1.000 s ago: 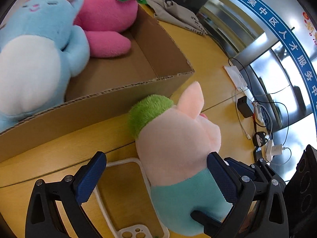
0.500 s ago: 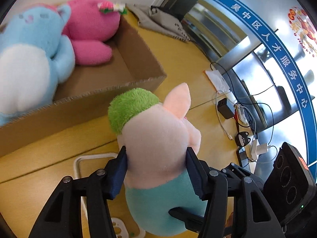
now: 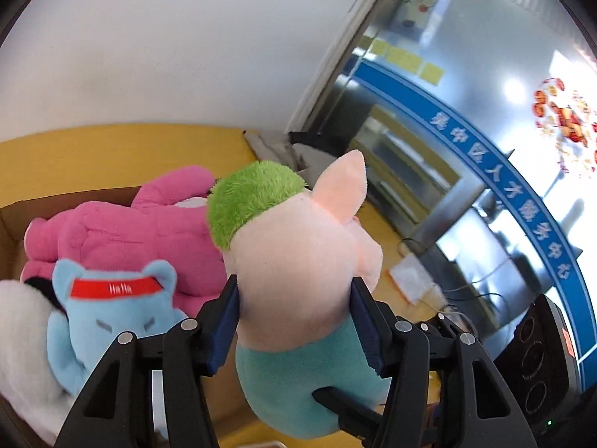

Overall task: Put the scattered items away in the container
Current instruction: 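Lift the pig with both grippers into the box beside the blue bear, open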

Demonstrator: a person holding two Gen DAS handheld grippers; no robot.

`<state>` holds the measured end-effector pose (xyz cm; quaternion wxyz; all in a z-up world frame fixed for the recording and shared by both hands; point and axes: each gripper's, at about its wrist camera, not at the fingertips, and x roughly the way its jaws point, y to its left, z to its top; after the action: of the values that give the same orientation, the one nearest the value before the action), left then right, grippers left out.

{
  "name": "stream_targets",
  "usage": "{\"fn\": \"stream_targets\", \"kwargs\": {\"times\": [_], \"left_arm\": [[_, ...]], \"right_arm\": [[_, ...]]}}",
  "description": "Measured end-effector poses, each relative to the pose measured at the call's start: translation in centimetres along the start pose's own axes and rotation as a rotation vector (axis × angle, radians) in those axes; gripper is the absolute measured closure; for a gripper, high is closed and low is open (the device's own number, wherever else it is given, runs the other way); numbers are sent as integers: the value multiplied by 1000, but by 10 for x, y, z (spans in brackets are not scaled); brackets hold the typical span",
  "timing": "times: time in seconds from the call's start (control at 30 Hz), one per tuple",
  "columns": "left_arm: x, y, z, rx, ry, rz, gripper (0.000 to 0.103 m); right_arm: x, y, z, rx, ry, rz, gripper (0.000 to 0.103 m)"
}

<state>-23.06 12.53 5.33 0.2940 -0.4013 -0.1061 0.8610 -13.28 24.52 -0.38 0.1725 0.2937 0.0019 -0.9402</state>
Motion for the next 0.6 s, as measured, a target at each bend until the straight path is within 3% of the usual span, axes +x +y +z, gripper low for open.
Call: {"fn": "stream_targets", "kwargs": {"times": [0.07, 0.17, 0.33, 0.47, 0.5, 0.6], "left_arm": [[32, 20, -3, -20, 60, 31, 42], [76, 43, -20, -68, 166, 43, 42], [98, 39, -42, 1, 204, 99, 40], [107, 35, -45, 0, 218, 114, 39], [109, 34, -45, 1, 216, 114, 39], [112, 32, -45, 2, 216, 113, 37]], "right_arm": [[12, -2, 19, -28, -30, -10, 35], [42, -16, -2, 22, 70, 5, 35], [73, -36, -31, 103, 211, 38, 32], [55, -39, -26, 114, 191, 17, 32], [47, -38, -23, 106, 171, 0, 33], [38, -33, -20, 90, 167, -8, 54]]}}
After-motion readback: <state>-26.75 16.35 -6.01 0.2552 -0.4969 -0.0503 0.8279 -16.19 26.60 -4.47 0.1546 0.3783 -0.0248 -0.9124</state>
